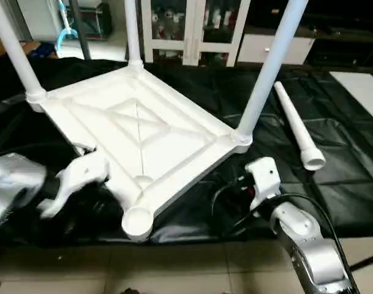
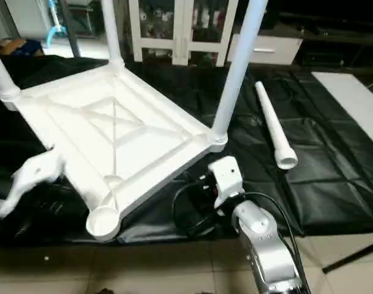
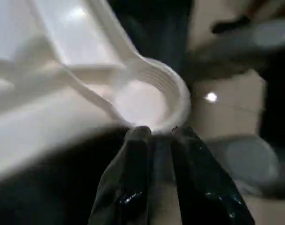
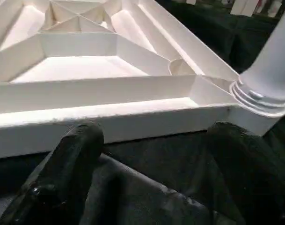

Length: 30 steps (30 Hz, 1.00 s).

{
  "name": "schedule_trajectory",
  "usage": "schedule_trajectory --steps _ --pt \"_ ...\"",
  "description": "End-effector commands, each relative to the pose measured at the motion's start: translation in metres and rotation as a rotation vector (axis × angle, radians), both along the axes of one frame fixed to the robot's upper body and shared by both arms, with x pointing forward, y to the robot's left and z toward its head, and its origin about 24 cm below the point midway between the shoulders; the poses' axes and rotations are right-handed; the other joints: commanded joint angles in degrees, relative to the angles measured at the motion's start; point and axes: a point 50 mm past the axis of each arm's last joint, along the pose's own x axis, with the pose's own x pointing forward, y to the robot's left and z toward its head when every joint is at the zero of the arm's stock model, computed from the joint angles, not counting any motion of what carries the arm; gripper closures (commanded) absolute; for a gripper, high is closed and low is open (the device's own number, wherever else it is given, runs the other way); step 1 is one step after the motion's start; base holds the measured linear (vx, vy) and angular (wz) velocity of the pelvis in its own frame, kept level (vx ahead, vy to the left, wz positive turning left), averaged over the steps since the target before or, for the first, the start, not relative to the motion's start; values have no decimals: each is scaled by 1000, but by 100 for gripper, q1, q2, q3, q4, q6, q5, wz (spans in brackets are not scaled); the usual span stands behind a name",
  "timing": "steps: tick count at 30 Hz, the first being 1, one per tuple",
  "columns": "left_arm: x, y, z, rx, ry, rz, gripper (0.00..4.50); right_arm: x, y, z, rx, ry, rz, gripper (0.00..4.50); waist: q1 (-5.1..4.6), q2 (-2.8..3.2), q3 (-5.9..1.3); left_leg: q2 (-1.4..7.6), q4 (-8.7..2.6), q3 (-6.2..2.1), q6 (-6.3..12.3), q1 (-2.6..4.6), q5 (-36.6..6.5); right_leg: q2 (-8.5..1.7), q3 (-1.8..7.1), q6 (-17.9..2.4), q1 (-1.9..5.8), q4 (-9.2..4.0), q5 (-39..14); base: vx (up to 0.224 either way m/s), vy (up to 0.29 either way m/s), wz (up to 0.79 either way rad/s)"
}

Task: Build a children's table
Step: Rotate table base

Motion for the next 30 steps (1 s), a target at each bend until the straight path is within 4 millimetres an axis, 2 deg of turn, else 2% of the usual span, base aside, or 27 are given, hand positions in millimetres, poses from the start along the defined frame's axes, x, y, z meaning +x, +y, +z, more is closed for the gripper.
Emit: schedule_trajectory --steps 1,2,8,15,19,26,30 --pt "-4 -7 -3 0 17 -33 357 2 -2 1 -2 -9 4 51 -25 104 -263 76 -544 -23 -367 137 -2373 -153 167 -735 110 -397 -2214 0 0 0" --pt "-4 -11 -6 -7 18 -40 357 2 -2 1 -2 -8 5 51 -9 117 -267 76 -538 -23 -373 144 -2335 -155 172 -751 105 -394 -2170 0 0 0" --pt "-7 -35 -18 -47 50 -96 357 1 -2 1 -6 -9 13 51 -5 112 -283 60 -532 -29 -403 106 -2204 -150 168 -779 160 -377 -2009 0 0 0" --pt "-11 -49 -33 -20 58 -138 357 0 -4 1 -11 -11 7 51 -26 109 -288 54 -505 -40 -387 105 -2277 -135 167 -696 145 -401 -2253 0 0 0" --pt "-6 -56 -37 -22 19 -125 357 0 -5 1 -14 -15 3 51 -22 108 -289 47 -496 -42 -379 112 -2328 -125 160 -704 138 -411 -2283 0 0 0" --pt "16 -72 -40 -45 -145 -68 357 1 -6 3 -23 -21 3 51 -28 80 -294 39 -490 -60 -357 91 -2369 -130 145 -601 150 -435 -2494 0 0 0" --pt "32 -82 -44 -70 -263 -33 357 2 -7 3 -31 -25 5 51 -30 72 -291 29 -467 -57 -331 100 -2437 -124 136 -517 126 -485 -2681 0 0 0"
